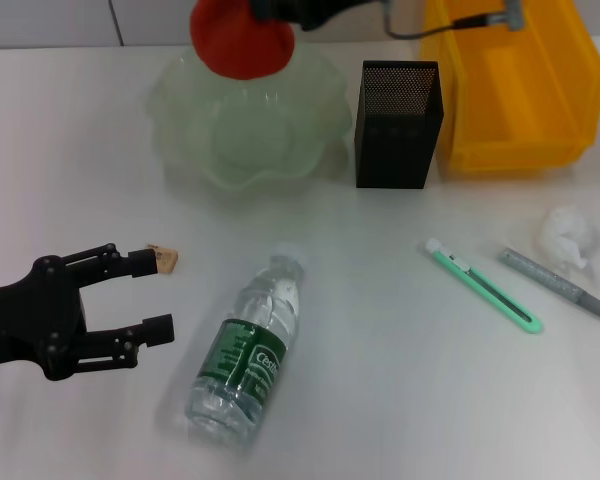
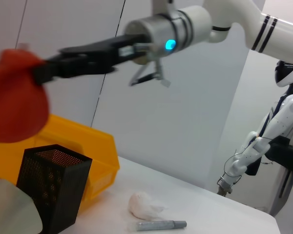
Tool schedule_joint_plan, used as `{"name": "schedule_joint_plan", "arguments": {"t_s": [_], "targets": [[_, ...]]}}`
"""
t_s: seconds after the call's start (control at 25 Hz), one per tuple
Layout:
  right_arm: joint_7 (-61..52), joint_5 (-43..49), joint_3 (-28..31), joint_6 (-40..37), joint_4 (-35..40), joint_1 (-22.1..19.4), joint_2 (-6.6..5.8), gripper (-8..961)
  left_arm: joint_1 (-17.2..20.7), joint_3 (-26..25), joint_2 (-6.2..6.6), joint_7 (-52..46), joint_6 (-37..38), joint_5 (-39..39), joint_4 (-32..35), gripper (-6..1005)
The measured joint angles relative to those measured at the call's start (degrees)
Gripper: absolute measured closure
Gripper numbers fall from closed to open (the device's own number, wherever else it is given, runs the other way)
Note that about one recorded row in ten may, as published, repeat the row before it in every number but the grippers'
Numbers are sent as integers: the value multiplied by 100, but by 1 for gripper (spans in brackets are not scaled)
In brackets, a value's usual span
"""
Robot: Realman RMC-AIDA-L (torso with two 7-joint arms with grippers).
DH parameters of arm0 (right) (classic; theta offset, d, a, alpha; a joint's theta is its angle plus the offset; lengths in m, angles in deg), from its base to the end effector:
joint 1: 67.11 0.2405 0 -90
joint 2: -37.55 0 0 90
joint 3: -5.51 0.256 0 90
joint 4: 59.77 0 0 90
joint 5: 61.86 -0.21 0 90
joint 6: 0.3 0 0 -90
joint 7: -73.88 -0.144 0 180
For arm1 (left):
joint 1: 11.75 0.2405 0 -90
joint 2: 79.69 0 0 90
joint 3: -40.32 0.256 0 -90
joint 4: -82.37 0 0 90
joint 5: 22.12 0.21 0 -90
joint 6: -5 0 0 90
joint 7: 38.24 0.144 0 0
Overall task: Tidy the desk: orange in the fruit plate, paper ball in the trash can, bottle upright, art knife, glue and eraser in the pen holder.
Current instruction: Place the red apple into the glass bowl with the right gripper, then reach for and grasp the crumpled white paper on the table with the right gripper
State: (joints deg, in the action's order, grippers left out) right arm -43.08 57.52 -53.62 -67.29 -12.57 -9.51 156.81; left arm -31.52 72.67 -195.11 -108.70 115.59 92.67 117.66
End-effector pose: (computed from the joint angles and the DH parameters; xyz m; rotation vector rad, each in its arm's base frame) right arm 0.0613 0.4494 -0.0152 -2.7332 0.5517 0.4458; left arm -0.3018 0.2445 0.0367 -2.7723 -0.5942 -0.9604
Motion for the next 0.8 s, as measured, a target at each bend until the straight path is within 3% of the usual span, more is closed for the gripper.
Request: {"name": "schedule_joint_plan", "arguments": {"t_s": [0.2, 0.4, 0.52, 0.72, 0.8], "targets": [[286, -62, -99, 782, -644, 301, 27, 824, -5, 0, 1, -3, -72, 0, -28, 158], [334, -407, -274, 863, -596, 199, 26, 805, -2, 0, 2, -3, -106, 0, -37, 158], [372, -567, -274, 837, -566, 160, 22, 725, -1, 0, 2, -3, -116, 0, -39, 158], [381, -676, -275, 344, -152, -57, -22, 593, 11, 0, 4, -1, -139, 0, -40, 158], [-97, -121, -270, -489, 668, -306, -156, 495, 24, 0, 8, -1, -143, 0, -40, 158]]}}
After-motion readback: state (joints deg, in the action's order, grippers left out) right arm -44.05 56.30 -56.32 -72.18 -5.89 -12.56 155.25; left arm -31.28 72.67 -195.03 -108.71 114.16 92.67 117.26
